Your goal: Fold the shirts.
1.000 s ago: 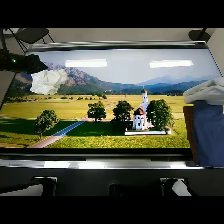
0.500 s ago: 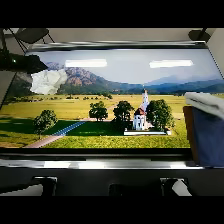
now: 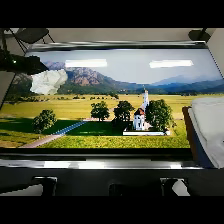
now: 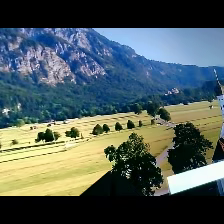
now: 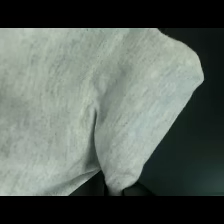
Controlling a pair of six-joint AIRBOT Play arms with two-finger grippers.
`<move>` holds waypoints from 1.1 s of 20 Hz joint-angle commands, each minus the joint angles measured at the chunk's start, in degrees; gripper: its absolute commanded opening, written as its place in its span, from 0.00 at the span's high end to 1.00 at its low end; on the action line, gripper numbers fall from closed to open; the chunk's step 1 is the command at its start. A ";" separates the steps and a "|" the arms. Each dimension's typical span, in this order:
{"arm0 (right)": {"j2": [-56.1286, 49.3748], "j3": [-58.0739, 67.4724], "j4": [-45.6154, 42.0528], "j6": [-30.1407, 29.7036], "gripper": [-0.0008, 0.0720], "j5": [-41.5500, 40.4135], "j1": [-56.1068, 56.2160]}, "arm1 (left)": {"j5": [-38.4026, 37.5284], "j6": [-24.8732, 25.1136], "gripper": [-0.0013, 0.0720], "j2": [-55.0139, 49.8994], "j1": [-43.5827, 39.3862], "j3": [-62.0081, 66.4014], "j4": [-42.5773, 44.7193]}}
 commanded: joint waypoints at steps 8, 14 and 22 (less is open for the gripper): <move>0.22 6.03 -3.28 -9.22 0.02 -4.61 -0.02 | -0.15 -2.08 0.95 0.79 -1.09 0.50 -3.13; 0.24 29.05 13.11 -12.79 0.04 -29.64 14.32 | 2.03 -12.00 0.95 2.99 -9.16 8.81 38.29; -11.98 16.41 24.46 3.17 0.08 -15.23 52.65 | -5.40 -22.01 0.22 8.04 -15.58 -23.91 33.64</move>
